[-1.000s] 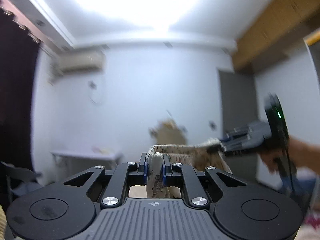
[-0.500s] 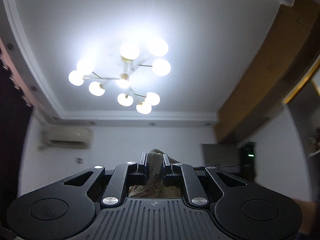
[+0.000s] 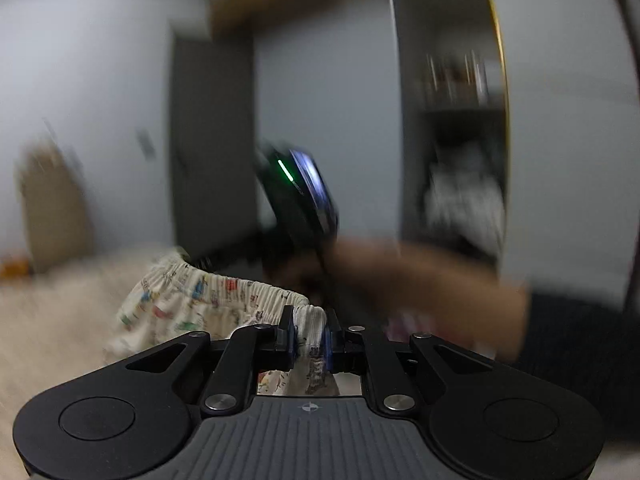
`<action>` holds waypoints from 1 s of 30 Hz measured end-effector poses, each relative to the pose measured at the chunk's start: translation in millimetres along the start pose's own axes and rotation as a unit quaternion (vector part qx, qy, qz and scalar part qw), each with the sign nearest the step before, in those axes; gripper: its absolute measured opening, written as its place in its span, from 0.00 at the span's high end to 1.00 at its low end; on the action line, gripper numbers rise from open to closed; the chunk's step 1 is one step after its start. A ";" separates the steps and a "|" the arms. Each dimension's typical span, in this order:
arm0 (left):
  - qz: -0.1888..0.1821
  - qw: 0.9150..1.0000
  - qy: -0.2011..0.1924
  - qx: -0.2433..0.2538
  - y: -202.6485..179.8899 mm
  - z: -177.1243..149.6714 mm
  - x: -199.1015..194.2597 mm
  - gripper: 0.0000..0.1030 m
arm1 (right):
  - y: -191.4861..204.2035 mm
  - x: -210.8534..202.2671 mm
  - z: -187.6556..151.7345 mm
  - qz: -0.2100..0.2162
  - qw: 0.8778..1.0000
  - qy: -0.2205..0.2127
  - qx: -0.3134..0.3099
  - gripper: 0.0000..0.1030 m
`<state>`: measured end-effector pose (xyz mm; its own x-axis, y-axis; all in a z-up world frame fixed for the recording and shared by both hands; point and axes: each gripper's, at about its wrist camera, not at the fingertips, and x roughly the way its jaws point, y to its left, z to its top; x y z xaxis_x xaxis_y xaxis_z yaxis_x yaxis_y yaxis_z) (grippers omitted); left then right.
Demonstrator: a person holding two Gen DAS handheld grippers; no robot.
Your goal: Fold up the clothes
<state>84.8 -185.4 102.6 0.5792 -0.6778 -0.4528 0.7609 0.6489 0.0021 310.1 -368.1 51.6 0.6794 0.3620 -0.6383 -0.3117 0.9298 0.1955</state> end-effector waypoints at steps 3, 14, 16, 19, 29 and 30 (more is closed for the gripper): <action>-0.019 0.995 0.093 0.009 -17.3 -36.4 82.7 0.91 | -67.1 17.6 -80.0 -0.062 0.992 0.095 0.058 0.69; -0.045 0.992 0.115 0.041 -65.9 -82.6 83.1 0.50 | -97.9 -70.1 -223.4 0.002 0.976 -0.011 0.216 0.42; -0.037 0.992 0.113 0.044 -63.9 -87.5 73.7 0.48 | -92.5 -66.3 -221.7 0.041 0.972 -0.003 0.231 0.42; -0.009 0.995 0.090 0.037 -48.6 -71.0 45.9 0.48 | -81.8 -61.8 -213.9 0.094 0.967 -0.003 0.238 0.42; 0.150 0.987 0.035 0.056 47.3 -78.0 -85.7 0.32 | -29.1 -85.9 -208.8 0.144 0.980 0.012 0.135 0.43; 0.184 0.980 0.036 0.069 60.8 -90.9 -101.1 0.31 | -27.1 -91.1 -208.9 0.145 0.981 0.009 0.129 0.43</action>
<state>45.9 -46.0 67.4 0.8031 -0.3783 -0.4603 0.5400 0.7886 0.2941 117.9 -440.1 -51.1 0.5741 0.6143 -0.5413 -0.3100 0.7750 0.5507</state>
